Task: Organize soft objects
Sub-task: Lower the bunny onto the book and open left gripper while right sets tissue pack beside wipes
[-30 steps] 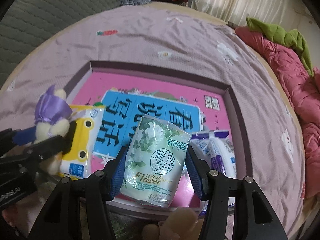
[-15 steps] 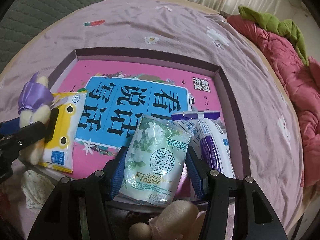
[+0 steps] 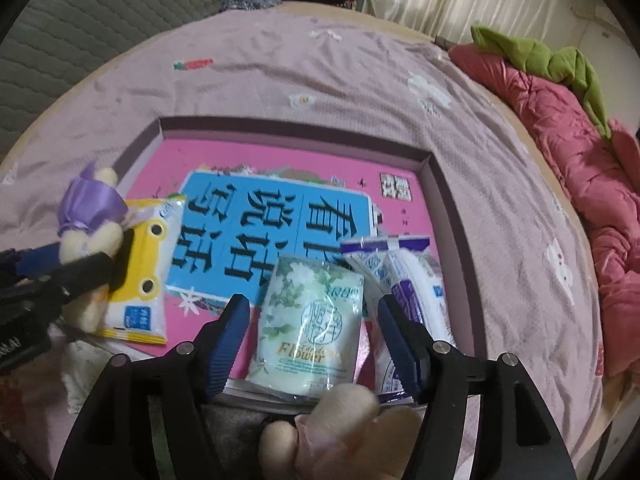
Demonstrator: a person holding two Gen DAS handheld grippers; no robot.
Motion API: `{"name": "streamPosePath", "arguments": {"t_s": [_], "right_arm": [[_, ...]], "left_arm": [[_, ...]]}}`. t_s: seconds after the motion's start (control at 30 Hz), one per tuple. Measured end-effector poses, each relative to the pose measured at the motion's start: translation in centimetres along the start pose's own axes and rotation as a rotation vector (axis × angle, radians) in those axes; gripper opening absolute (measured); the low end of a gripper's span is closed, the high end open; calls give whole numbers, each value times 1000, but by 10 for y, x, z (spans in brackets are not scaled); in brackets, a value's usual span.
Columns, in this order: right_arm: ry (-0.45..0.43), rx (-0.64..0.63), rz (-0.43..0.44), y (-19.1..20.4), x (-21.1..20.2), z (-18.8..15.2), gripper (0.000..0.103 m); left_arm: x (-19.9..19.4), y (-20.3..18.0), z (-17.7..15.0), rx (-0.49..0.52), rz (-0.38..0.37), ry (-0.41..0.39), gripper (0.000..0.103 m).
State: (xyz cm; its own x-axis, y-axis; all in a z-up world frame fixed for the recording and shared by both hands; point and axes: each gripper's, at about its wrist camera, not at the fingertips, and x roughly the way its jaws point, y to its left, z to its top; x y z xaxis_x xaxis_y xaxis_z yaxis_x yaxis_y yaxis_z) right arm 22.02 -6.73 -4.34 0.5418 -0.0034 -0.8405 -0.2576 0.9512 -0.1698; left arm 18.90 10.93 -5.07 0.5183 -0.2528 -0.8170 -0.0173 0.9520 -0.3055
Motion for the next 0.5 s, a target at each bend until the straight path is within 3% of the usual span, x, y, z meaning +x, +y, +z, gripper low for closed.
{"name": "streamPosePath", "arguments": {"t_s": [0.5], "right_arm": [[-37,21,1,-1,-17,2,70]], "left_arm": [[-1,1,1,-27,-18,9,52]]}}
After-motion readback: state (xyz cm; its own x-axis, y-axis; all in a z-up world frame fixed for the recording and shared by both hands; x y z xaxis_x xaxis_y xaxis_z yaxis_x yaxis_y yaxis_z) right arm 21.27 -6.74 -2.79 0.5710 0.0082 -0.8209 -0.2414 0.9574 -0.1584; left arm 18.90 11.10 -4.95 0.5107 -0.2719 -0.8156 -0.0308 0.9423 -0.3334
